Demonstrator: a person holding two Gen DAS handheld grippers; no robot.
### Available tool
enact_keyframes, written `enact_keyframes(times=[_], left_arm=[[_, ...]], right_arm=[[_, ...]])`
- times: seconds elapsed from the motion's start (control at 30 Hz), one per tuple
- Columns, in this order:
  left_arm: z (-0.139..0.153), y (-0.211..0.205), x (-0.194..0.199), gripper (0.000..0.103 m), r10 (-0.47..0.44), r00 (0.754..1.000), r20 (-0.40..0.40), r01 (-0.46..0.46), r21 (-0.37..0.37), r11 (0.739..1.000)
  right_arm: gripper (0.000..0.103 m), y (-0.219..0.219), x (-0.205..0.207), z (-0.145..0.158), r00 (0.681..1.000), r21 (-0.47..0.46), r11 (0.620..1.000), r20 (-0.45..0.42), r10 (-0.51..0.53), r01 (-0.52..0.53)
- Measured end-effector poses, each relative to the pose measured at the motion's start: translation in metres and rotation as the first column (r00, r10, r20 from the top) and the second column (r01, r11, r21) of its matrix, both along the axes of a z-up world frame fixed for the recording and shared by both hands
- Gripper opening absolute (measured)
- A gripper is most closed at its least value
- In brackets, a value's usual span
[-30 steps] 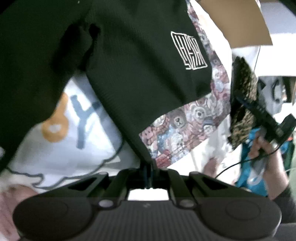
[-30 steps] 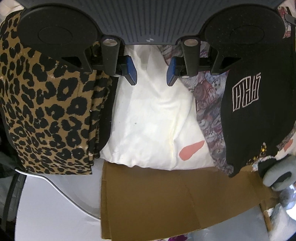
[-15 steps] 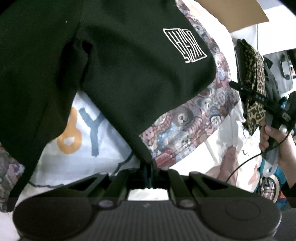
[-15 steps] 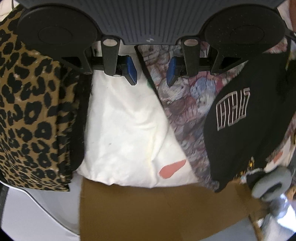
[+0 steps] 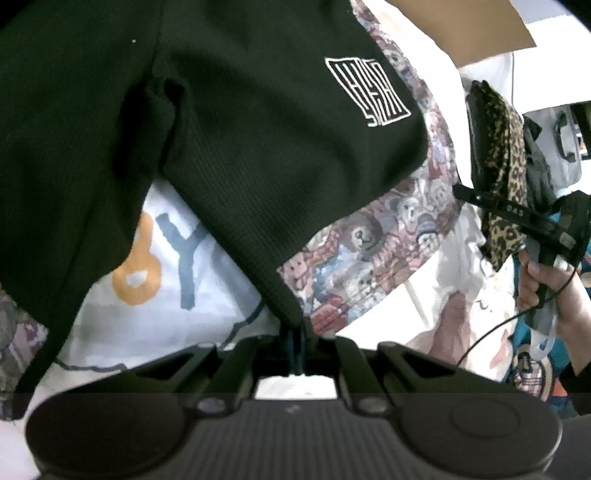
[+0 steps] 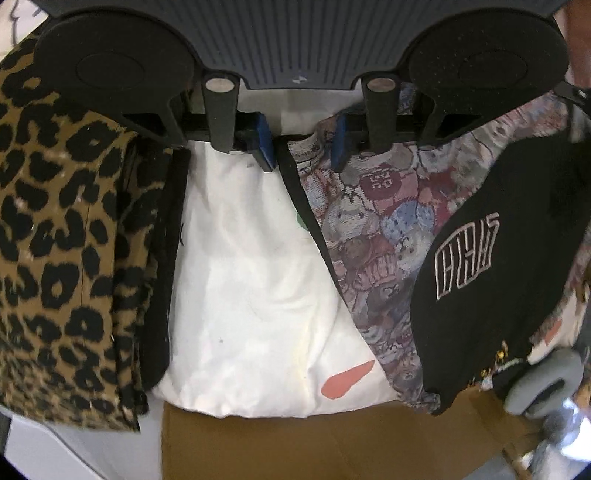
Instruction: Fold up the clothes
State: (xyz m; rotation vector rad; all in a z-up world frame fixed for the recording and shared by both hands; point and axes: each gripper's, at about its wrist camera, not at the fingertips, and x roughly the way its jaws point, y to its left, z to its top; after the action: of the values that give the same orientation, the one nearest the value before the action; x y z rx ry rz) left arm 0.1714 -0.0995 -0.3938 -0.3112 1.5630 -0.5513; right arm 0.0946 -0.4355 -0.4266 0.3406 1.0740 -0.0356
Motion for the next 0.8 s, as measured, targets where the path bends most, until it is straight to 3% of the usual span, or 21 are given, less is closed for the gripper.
enact_keyframes(times=[0.07, 0.23, 0.33, 0.43, 0.5, 0.57, 0.8], left_arm=[[0.002, 0.004, 0.001, 0.003, 0.007, 1.000, -0.018, -0.008, -0.037, 0.999], [0.007, 0.016, 0.007, 0.003, 0.035, 0.998, -0.051, -0.041, -0.110, 0.993], [0.008, 0.017, 0.011, 0.003, 0.041, 0.998, -0.042, -0.046, -0.123, 0.991], [-0.002, 0.014, 0.012, 0.004, 0.041, 0.998, -0.050, -0.047, -0.108, 0.993], [-0.009, 0.012, 0.013, 0.007, 0.052, 0.997, -0.060, -0.058, -0.097, 0.994], [-0.015, 0.010, 0.013, 0.024, 0.060, 0.996, -0.060, -0.064, -0.071, 0.995], [-0.018, 0.011, 0.010, 0.038, 0.063, 0.997, -0.041, -0.066, -0.090, 0.994]], right_arm=[[0.008, -0.003, 0.002, 0.004, 1.000, 0.016, 1.000, -0.007, 0.000, 0.000], [0.007, -0.010, 0.000, 0.032, 1.000, 0.003, 1.000, 0.017, -0.007, 0.007], [0.007, -0.013, 0.001, 0.048, 0.999, -0.017, 1.000, 0.030, -0.022, 0.022], [0.007, -0.013, 0.007, 0.045, 0.999, -0.036, 0.999, 0.013, -0.029, 0.030], [0.007, -0.012, 0.010, 0.037, 0.999, -0.045, 0.998, -0.002, -0.032, 0.032], [0.007, -0.012, 0.012, 0.032, 0.999, -0.051, 0.998, -0.004, -0.041, 0.040], [0.007, -0.015, 0.019, 0.028, 0.999, -0.083, 0.996, 0.023, -0.035, 0.037]])
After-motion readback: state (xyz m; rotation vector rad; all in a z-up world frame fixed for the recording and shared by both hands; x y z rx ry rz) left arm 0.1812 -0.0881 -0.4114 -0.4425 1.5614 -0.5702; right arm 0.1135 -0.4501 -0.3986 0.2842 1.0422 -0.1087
